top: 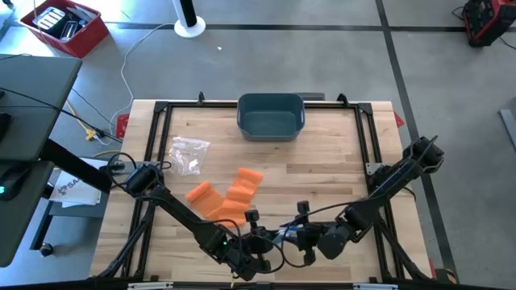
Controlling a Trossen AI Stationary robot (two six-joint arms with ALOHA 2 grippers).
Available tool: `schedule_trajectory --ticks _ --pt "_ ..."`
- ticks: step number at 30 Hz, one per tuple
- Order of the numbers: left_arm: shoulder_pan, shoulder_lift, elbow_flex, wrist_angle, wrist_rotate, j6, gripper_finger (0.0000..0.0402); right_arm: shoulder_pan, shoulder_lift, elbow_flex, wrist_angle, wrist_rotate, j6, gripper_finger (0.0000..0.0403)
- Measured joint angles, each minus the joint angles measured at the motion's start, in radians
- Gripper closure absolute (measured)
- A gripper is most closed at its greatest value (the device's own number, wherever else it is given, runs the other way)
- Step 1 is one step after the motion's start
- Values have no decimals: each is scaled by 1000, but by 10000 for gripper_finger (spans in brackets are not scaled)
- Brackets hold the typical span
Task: Roll bandage
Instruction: Close the transparent zip bag, then put the transparent zip bag with the blue bandage into the blue bin
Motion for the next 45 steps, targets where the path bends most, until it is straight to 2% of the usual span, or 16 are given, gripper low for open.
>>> schedule_trajectory --ticks 4,11,13,19,35,38,42,45 --pt "-1 0 0 10 3 10 401 -16 29 0 10 -35 -36 279" --pt "-1 0 0 4 13 11 401 -19 33 0 11 -36 -38 378" --pt "-2 0 0 4 14 11 401 -18 33 0 3 -36 -35 393" --pt "-27 -1 0 -12 13 48 401 -13 33 1 -100 -27 51 380" --pt "-90 -59 0 -51 -8 45 401 45 34 -3 -509 -32 328 396" --pt "-92 -59 2 -51 -8 38 401 46 30 -2 -539 0 387 396" --pt "-88 -59 2 -68 -7 20 401 47 27 -2 -553 11 390 394" --pt "-86 -59 2 -90 -7 0 401 52 5 -2 -557 0 391 376"
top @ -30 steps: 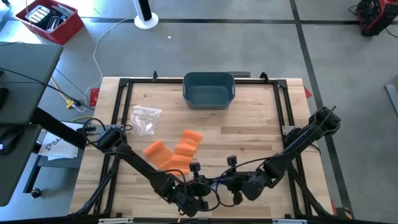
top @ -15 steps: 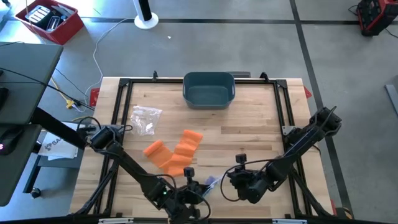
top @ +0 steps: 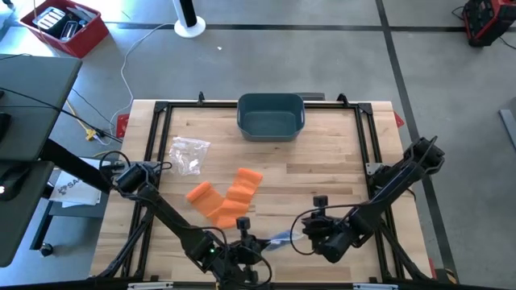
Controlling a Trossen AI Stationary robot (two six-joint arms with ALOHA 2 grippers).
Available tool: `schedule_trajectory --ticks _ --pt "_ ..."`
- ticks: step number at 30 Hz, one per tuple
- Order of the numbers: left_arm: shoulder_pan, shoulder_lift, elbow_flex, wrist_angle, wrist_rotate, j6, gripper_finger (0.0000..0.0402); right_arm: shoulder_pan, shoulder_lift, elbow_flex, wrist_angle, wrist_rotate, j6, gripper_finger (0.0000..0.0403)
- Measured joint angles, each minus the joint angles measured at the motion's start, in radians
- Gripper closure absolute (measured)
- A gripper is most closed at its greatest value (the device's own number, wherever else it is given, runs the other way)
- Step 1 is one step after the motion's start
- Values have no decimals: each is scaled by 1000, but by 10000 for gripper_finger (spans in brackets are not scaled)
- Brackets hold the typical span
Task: Roll bandage
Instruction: Put the transparent zip bag with the blue bandage into the blue bin
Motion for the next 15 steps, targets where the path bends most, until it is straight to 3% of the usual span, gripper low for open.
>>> schedule_trajectory --ticks 8,11,15 --pt "12 0 0 -19 9 -34 401 31 -115 1 -63 80 130 284" --pt "18 0 0 -19 28 -35 401 32 -143 1 -8 80 85 247" --pt "27 0 0 -12 30 -35 401 28 -132 2 180 20 -93 218"
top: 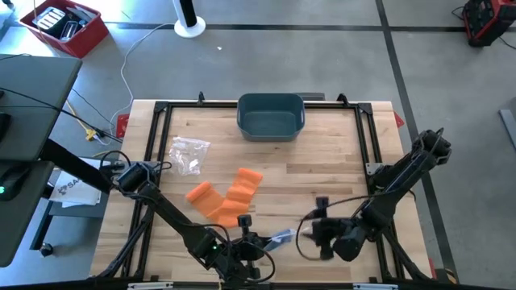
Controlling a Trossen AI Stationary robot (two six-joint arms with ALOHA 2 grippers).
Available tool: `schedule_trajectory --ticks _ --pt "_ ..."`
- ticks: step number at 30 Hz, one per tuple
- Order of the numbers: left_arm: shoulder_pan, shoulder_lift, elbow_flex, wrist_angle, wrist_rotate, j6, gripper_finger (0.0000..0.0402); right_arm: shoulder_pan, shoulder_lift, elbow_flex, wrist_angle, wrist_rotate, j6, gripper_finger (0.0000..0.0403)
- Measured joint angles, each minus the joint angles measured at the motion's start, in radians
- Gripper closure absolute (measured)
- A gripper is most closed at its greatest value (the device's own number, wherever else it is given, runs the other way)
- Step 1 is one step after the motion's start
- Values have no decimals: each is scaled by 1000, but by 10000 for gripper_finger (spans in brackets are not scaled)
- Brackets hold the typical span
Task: Roll bandage
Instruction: Put the transparent zip bag with the blue bandage into the blue bin
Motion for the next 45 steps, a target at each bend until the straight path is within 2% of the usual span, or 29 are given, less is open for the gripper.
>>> schedule_trajectory --ticks 3,5,11,14,18,21,23,27,31,34,37,41,45 --pt "7 0 0 1 1 0 401 -12 35 0 125 -75 -127 213" --pt "8 0 0 3 1 0 402 -21 63 0 170 -85 -183 213" --pt "9 0 0 8 1 -1 401 -73 120 0 189 -80 -203 225" --pt "9 0 0 8 1 -1 401 -97 137 0 192 -98 -204 256" --pt "18 0 -1 9 -5 -15 401 -123 155 0 199 -100 -191 324" --pt "27 0 -1 -22 -13 -55 395 -139 157 0 155 -89 -107 382" --pt "29 -2 -1 -81 -13 -108 386 -152 155 0 120 -32 -34 395" --pt "6 -34 18 -308 4 -290 372 -215 96 0 53 83 38 390" --pt "-32 -67 31 -577 2 -593 370 -354 -7 47 -10 120 28 400" --pt "-66 -70 31 -742 -16 -760 375 -511 -77 103 -15 78 4 399" --pt "-94 -67 31 -863 -56 -870 382 -706 -109 144 -29 -43 -14 402" --pt "-115 -52 31 -950 -149 -939 387 -968 -94 154 -9 -285 -2 401" --pt "-116 -31 31 -989 -214 -942 389 -1120 -32 125 61 -384 8 402"
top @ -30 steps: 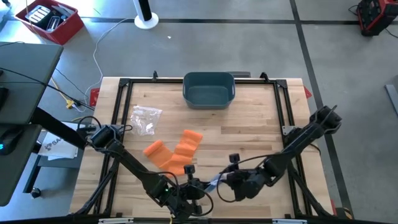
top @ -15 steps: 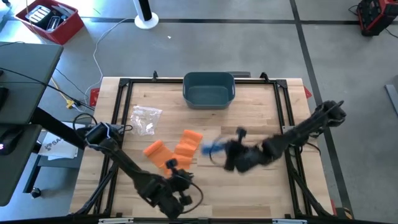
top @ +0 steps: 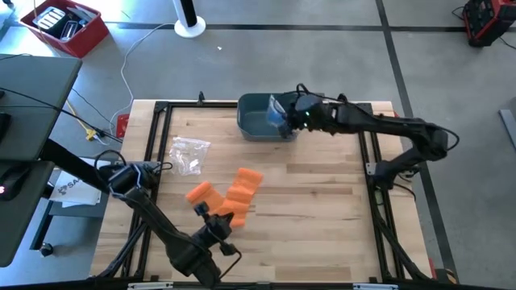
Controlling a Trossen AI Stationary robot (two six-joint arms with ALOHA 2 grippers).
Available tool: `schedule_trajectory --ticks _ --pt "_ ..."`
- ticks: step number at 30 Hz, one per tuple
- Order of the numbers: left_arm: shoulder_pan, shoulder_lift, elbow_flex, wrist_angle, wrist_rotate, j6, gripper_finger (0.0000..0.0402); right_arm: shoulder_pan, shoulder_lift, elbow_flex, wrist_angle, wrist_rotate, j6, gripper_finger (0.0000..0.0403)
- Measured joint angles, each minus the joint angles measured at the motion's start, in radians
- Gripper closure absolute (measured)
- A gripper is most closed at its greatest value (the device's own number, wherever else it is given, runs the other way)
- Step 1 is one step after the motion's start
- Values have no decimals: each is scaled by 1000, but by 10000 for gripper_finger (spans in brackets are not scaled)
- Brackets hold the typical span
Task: Roll bandage
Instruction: Put the transparent zip bag with the blue bandage into the blue bin
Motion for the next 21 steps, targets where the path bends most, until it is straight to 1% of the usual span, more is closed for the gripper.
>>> schedule_trajectory --ticks 5,8,10,13,17,19,21 --pt "3 23 0 -19 -20 1 390 -92 82 -6 60 -2 54 402" --pt "8 24 0 -21 -49 1 390 -104 120 -8 44 -8 38 397" --pt "12 24 0 -27 -50 1 390 -104 134 -8 23 12 8 387" --pt "12 24 0 -32 -40 18 390 -105 145 -8 -17 63 -30 358" --pt "11 24 0 -31 -3 27 390 -108 145 -8 -90 114 -85 301" --pt "11 24 0 -31 14 28 390 -108 145 -8 -162 188 -99 272" --pt "11 24 0 -32 58 28 390 -108 144 -8 -232 266 -102 246"
